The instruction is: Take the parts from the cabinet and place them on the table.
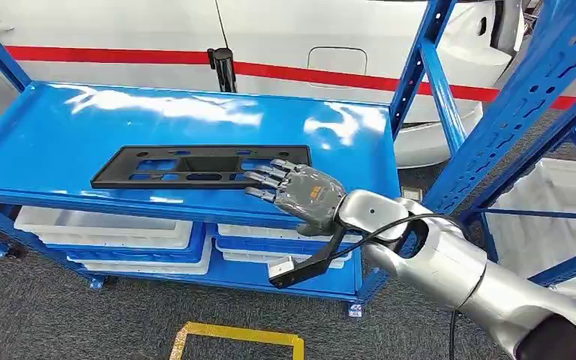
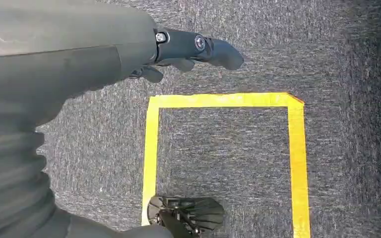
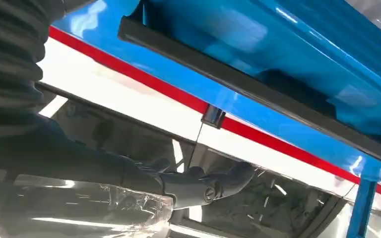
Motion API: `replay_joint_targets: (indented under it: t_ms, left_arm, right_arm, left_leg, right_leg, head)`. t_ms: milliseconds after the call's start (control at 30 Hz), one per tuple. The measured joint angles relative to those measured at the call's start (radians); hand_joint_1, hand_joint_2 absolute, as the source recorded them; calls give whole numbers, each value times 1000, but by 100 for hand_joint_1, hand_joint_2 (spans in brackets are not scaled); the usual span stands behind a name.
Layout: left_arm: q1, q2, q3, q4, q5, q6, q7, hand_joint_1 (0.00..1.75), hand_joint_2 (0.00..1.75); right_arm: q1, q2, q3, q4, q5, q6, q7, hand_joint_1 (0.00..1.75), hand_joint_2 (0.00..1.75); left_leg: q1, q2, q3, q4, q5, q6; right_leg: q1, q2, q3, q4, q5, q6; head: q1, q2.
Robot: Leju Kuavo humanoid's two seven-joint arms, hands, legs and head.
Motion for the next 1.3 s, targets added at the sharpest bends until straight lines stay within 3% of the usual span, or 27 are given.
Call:
replay_joint_targets:
  t_ms: [667, 1300]
  left_arm:
    - [-9, -6, 2, 0, -29, -3, 0, 0, 175]
    - [-17, -27, 2, 0, -65, -21, 14, 0, 175]
  right_arm:
    - [8, 75, 50, 27, 88, -88, 43, 0, 175]
    - [27, 245, 75, 335, 204, -203, 127, 0, 175]
  left_leg:
    - [0, 1, 0, 0, -1, -1]
    - [1, 3, 1, 0, 0, -2]
  right_leg:
    - [0, 1, 0, 0, 0, 0]
    - [1, 2, 0, 0, 0, 0]
  head:
    - [0, 0]
    - [0, 0]
